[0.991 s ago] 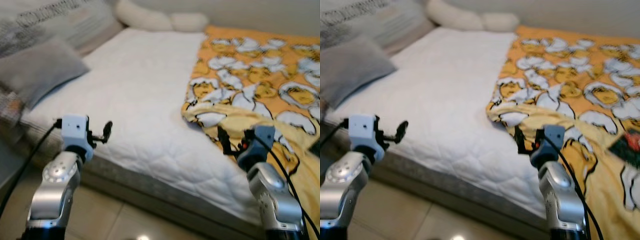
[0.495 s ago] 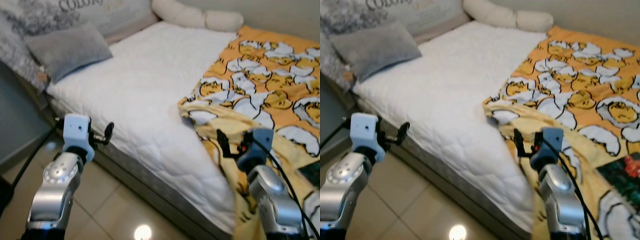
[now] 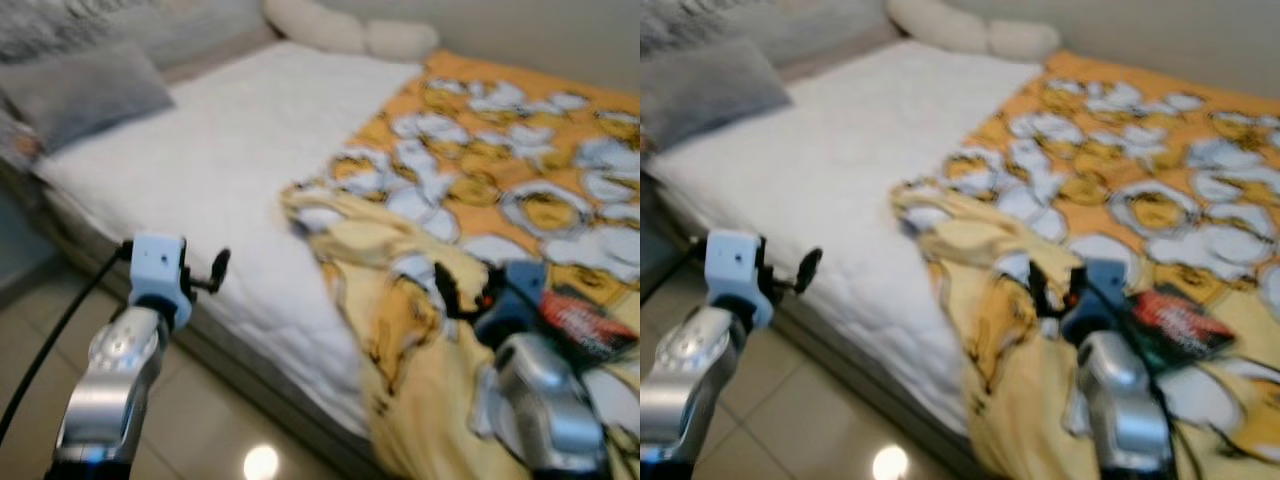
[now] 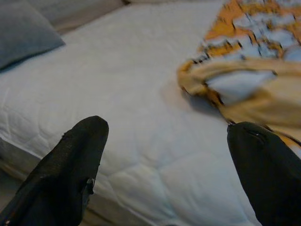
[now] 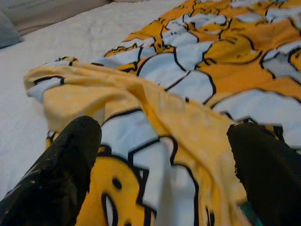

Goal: Clean up the room

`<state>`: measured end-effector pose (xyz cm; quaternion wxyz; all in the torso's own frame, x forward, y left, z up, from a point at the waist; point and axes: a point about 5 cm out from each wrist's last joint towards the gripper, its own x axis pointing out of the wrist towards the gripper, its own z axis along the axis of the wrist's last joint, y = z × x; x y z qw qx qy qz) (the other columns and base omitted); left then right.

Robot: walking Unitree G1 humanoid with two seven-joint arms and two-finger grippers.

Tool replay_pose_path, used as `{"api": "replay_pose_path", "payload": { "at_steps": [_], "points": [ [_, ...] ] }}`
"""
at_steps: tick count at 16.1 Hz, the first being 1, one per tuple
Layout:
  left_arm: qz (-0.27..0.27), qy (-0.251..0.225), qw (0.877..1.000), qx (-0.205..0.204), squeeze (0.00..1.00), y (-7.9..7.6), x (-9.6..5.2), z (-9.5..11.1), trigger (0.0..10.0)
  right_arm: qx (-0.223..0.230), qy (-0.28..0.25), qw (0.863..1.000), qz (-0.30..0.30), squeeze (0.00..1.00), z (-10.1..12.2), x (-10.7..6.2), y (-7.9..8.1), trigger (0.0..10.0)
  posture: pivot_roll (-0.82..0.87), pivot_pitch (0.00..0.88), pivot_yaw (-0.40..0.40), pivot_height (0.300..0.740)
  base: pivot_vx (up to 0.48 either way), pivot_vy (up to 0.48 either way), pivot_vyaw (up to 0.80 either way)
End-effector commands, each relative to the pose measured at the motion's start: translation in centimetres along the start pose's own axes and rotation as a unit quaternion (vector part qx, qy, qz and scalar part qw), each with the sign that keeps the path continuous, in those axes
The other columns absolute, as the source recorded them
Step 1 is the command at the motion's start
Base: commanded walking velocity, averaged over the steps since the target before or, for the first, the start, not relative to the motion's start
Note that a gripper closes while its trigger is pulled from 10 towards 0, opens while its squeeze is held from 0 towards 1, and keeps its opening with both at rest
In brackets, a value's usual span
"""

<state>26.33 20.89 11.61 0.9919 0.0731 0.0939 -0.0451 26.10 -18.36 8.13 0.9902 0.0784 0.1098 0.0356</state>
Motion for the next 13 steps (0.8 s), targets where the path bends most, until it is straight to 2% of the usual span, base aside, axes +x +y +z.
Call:
{"api": "replay_pose_path", "payload": {
  "at_steps": [1,4,8,9,10,13],
  "points": [
    [0.004,-0.005,1.000,0.003,0.84,0.38,0.08,0.42,10.0,-0.004,-0.002,1.000,0.001,1.00,0.20,0.08,0.08,10.0,-0.02,0.000,0.073,0.740,0.000,0.000,0.00],
    [0.002,-0.003,1.000,0.008,0.78,0.28,0.04,0.33,10.0,-0.001,-0.001,1.000,0.006,1.00,0.16,0.06,0.21,10.0,-0.02,0.000,0.074,0.740,0.000,0.000,0.00],
    [-0.002,0.001,1.000,0.012,0.52,0.18,0.03,0.24,10.0,0.006,0.004,1.000,0.005,1.00,0.01,0.10,0.35,10.0,-0.02,0.000,0.075,0.740,0.000,0.000,0.00],
    [-0.002,0.001,1.000,0.011,0.32,0.17,0.04,0.24,10.0,0.009,0.006,1.000,0.004,1.00,-0.01,0.12,0.34,10.0,-0.02,0.000,0.075,0.740,0.000,0.000,-0.80],
    [-0.001,0.002,1.000,0.011,0.00,0.15,0.05,0.19,10.0,0.010,0.006,1.000,0.004,1.00,-0.02,0.13,0.31,10.0,-0.02,0.000,0.075,0.740,0.000,0.000,-0.80],
    [-0.003,0.006,1.000,0.013,0.00,0.04,0.07,-0.05,10.0,0.009,0.009,1.000,0.003,1.00,-0.05,0.14,0.30,10.0,-0.02,0.000,0.073,0.740,0.000,0.000,-0.80]
  ]
}}
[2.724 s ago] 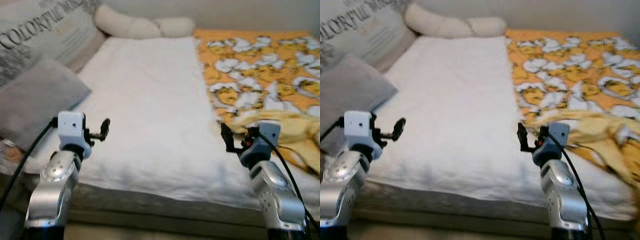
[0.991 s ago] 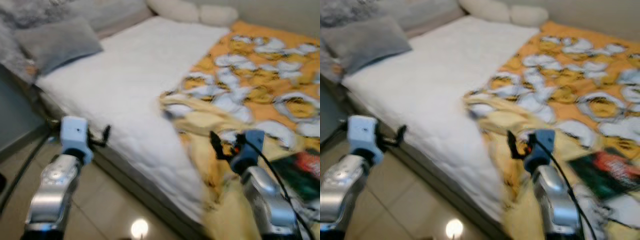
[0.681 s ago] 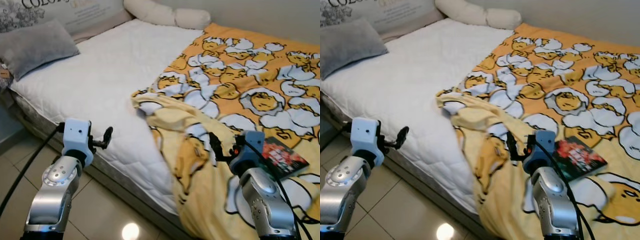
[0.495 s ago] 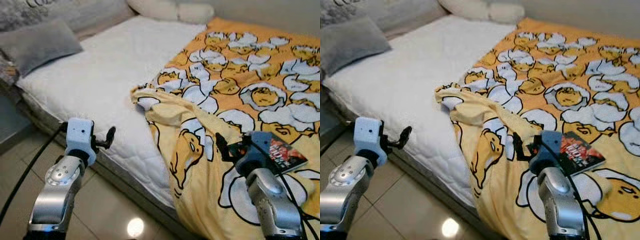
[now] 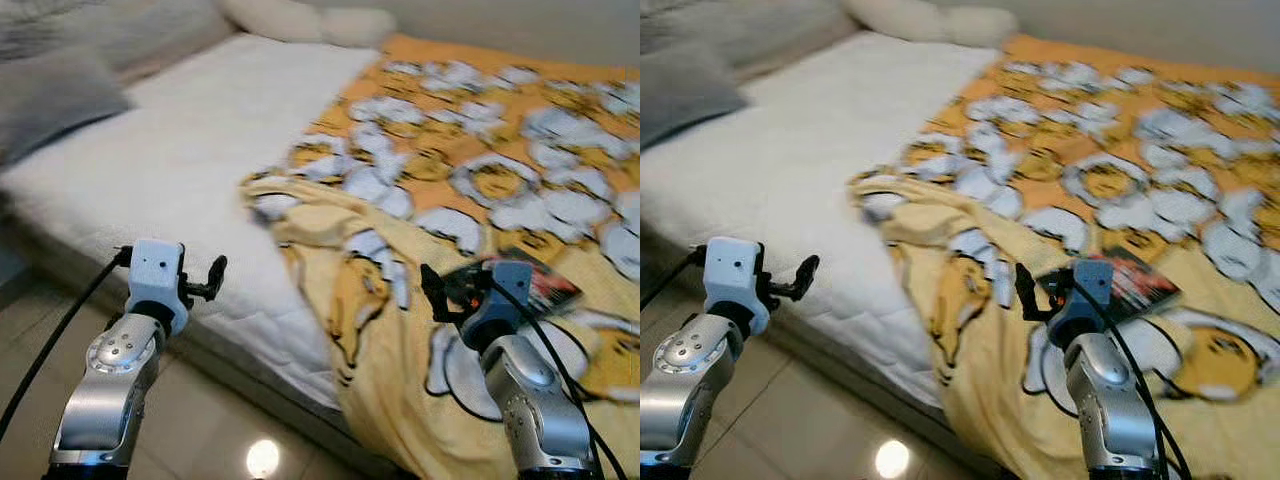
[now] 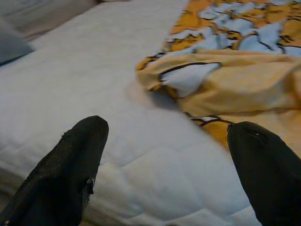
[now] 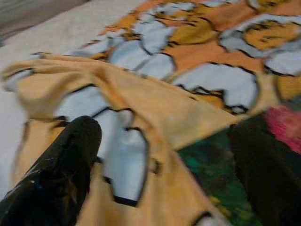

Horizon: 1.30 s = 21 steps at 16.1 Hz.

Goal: Clean up the room

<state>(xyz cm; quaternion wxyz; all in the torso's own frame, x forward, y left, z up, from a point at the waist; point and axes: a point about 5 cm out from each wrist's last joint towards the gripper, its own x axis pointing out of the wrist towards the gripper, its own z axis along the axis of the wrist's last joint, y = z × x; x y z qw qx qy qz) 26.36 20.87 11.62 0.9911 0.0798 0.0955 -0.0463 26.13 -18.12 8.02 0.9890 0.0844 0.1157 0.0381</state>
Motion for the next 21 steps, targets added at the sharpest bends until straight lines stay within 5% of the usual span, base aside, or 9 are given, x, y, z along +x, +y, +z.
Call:
{"api": "replay_pose_path", "payload": {
  "at_steps": [1,13,17,18,19,21],
  "points": [
    [-0.003,0.006,1.000,0.005,0.00,0.01,0.04,-0.20,10.0,0.004,0.004,1.000,0.001,1.00,0.09,0.09,0.10,10.0,-0.02,0.000,0.073,0.740,0.000,0.000,-0.80],
    [0.009,0.013,1.000,-0.006,0.00,0.26,0.33,-0.52,10.0,0.004,0.017,1.000,-0.001,1.00,0.03,0.33,0.13,10.0,-0.02,0.000,0.068,0.740,0.000,0.077,-0.79],
    [0.001,0.009,1.000,0.007,0.00,-0.01,0.39,-0.45,10.0,0.002,0.018,1.000,-0.005,1.00,0.06,0.41,0.15,10.0,-0.02,0.000,0.069,0.740,0.000,-0.480,-0.79],
    [0.004,0.009,1.000,-0.003,0.00,-0.01,0.40,-0.52,10.0,0.002,0.019,1.000,-0.005,0.58,0.07,0.43,0.16,10.0,-0.02,0.000,0.069,0.740,0.000,0.000,0.00],
    [0.007,0.009,1.000,-0.009,0.00,0.06,0.43,-0.51,10.0,0.002,0.018,1.000,-0.003,0.00,0.14,0.50,0.19,10.0,-0.02,0.000,0.067,0.740,0.000,0.000,0.00],
    [0.010,0.006,1.000,-0.005,0.00,0.19,0.54,-0.44,10.0,0.003,0.016,1.000,0.004,0.00,0.32,0.65,0.32,10.0,-0.02,0.000,0.069,0.740,0.000,0.000,0.00]
  ]
}}
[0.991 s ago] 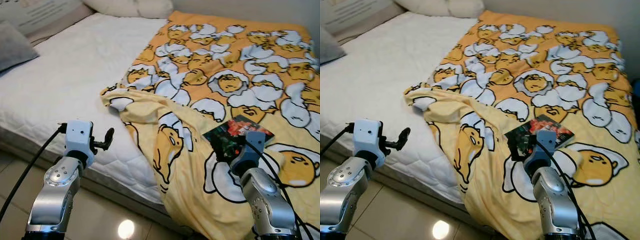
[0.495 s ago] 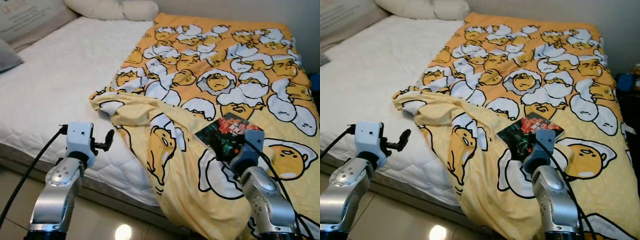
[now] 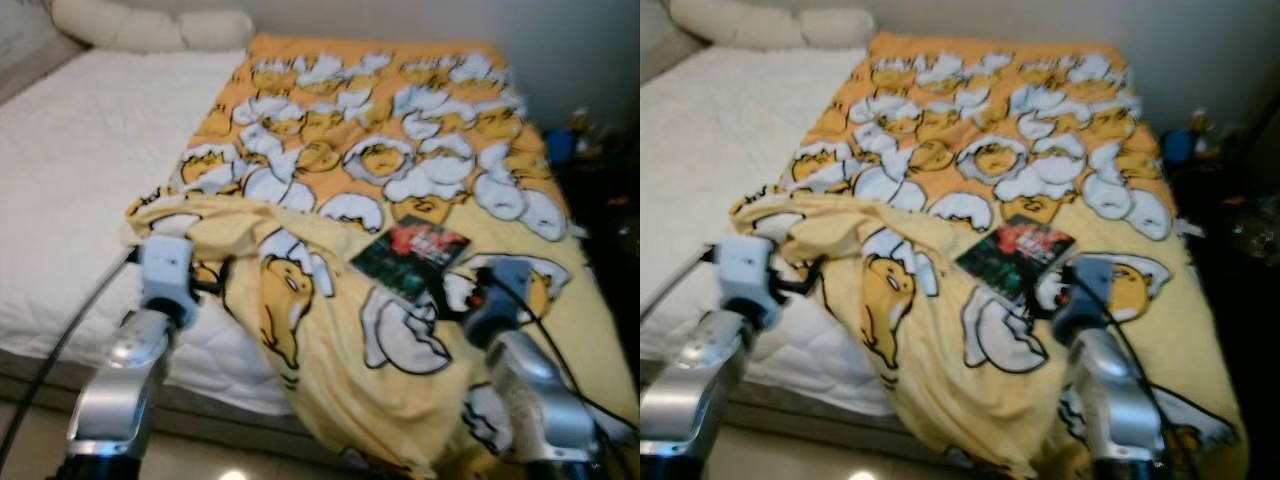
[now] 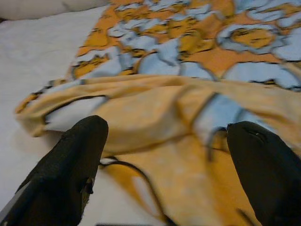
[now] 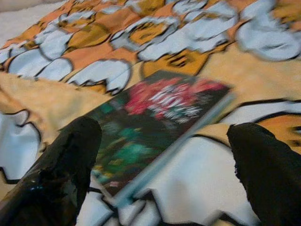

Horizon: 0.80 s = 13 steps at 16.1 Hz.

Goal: Clean up the room

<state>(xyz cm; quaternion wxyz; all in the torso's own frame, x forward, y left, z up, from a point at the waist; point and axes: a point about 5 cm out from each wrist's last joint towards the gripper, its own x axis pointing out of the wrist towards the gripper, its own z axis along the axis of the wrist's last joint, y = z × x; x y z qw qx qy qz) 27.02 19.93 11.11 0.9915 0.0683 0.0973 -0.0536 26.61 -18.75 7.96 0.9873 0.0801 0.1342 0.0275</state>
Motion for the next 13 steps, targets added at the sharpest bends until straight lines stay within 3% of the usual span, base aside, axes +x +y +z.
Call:
{"api": "replay_pose_path", "payload": {
  "at_steps": [1,6,11,13],
  "points": [
    [0.018,0.004,1.000,0.008,0.00,1.14,-0.27,-0.16,10.0,0.005,-0.004,1.000,0.019,0.00,0.27,0.22,1.04,10.0,-0.02,0.000,0.069,0.740,0.000,0.000,0.00],
    [0.016,0.004,1.000,0.013,0.00,0.93,-0.14,-0.04,10.0,0.005,-0.002,0.999,0.045,0.00,0.44,0.25,1.55,10.0,-0.02,0.000,0.071,0.740,0.000,-0.259,0.00],
    [0.016,0.007,1.000,0.010,0.00,1.02,-0.19,-0.30,10.0,-0.011,0.003,0.998,0.054,0.00,0.35,0.24,1.72,10.0,-0.02,0.000,0.074,0.740,0.000,-0.368,0.74],
    [0.021,0.010,1.000,-0.001,0.00,0.99,-0.17,-0.62,10.0,-0.018,0.001,0.998,0.058,0.00,0.53,0.31,1.67,10.0,-0.02,0.000,0.072,0.740,0.000,-0.369,0.00]
  ]
}}
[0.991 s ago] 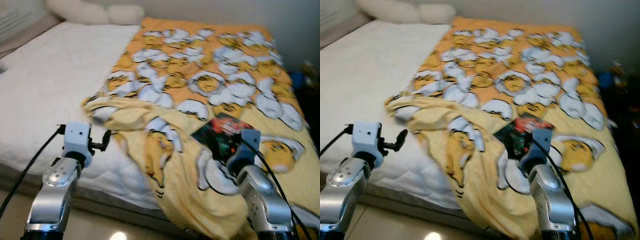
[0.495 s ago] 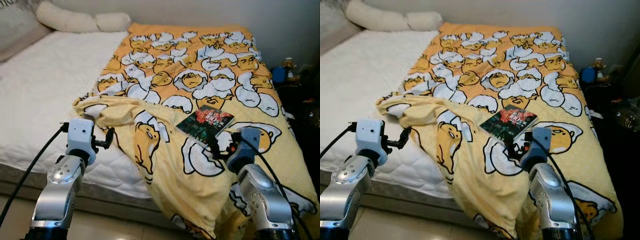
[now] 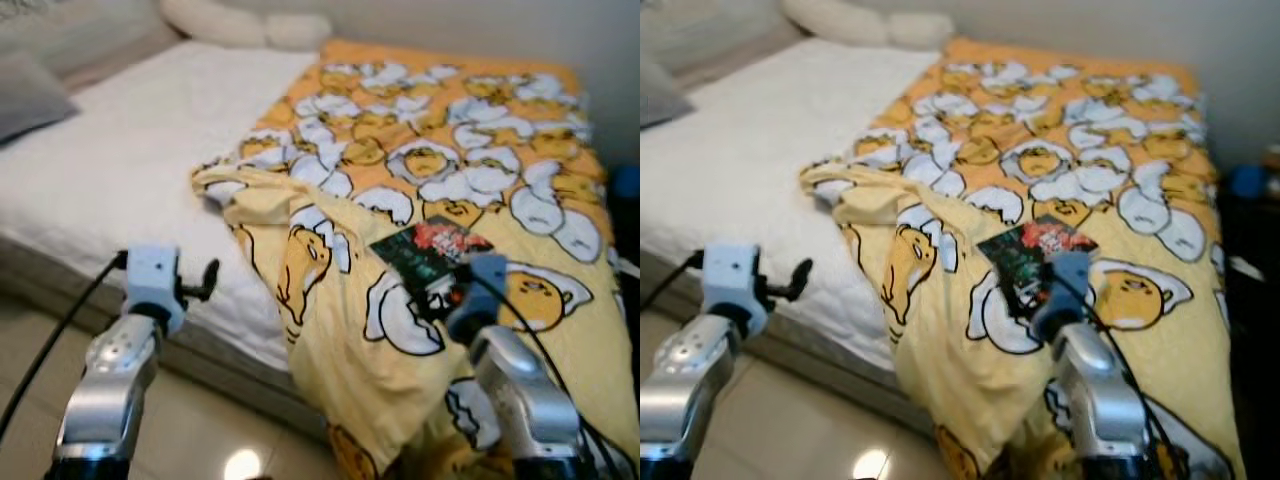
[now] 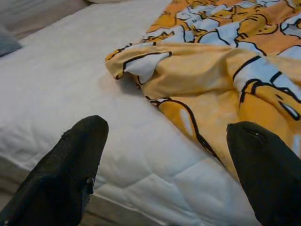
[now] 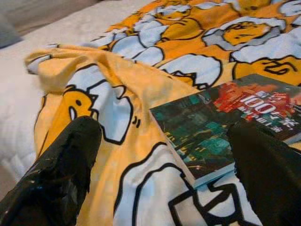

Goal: Clean up the room

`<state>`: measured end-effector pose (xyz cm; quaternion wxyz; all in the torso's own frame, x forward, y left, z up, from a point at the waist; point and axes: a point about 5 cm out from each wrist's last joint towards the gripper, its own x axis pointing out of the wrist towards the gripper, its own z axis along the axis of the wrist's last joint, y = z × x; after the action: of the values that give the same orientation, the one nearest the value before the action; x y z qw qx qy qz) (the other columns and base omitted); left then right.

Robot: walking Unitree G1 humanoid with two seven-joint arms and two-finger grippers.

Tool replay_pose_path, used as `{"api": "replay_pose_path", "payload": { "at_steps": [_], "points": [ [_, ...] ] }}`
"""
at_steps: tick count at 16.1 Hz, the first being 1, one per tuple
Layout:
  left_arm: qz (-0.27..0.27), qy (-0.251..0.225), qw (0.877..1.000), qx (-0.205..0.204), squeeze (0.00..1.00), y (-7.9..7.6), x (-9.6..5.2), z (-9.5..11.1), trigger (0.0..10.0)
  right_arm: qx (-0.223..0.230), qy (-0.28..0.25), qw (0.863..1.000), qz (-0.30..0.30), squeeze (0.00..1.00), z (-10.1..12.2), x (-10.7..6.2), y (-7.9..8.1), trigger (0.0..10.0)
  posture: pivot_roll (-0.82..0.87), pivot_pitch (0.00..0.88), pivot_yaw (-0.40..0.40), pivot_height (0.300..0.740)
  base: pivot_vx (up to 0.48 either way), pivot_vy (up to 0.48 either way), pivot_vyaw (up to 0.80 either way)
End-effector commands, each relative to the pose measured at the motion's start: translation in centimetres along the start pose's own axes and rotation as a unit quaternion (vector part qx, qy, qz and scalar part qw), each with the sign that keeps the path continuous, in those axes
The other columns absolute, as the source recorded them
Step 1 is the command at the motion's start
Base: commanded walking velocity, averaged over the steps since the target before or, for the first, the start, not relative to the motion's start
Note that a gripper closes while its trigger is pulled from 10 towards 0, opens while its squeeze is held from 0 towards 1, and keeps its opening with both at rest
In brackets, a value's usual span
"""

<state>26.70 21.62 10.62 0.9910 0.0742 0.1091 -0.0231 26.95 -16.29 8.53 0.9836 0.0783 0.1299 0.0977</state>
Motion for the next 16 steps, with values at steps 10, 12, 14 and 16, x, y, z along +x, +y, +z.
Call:
{"api": "replay_pose_path", "payload": {
  "at_steps": [10,12,14,16],
  "points": [
    [-0.008,-0.015,1.000,0.000,0.00,-1.15,0.13,-0.06,10.0,-0.009,-0.006,1.000,-0.001,0.00,0.12,-0.45,-0.69,10.0,-0.02,0.000,0.065,0.740,0.000,-0.147,0.00],
    [-0.032,-0.011,0.999,-0.001,0.00,-1.51,-0.13,-0.23,10.0,-0.001,-0.006,1.000,-0.010,0.00,0.08,-0.52,-0.90,10.0,-0.02,0.000,0.063,0.740,0.000,0.000,0.00],
    [-0.036,-0.013,0.999,0.002,0.00,-1.55,-0.21,-0.19,10.0,0.003,-0.007,1.000,-0.015,0.00,0.15,-0.57,-1.09,10.0,-0.02,0.000,0.064,0.740,0.000,0.000,0.00],
    [-0.039,-0.019,0.999,-0.002,0.00,-1.63,-0.29,-0.11,10.0,0.000,-0.008,1.000,-0.022,0.00,0.22,-0.72,-1.30,10.0,-0.03,0.000,0.064,0.740,0.000,0.000,0.00]
  ]
}}
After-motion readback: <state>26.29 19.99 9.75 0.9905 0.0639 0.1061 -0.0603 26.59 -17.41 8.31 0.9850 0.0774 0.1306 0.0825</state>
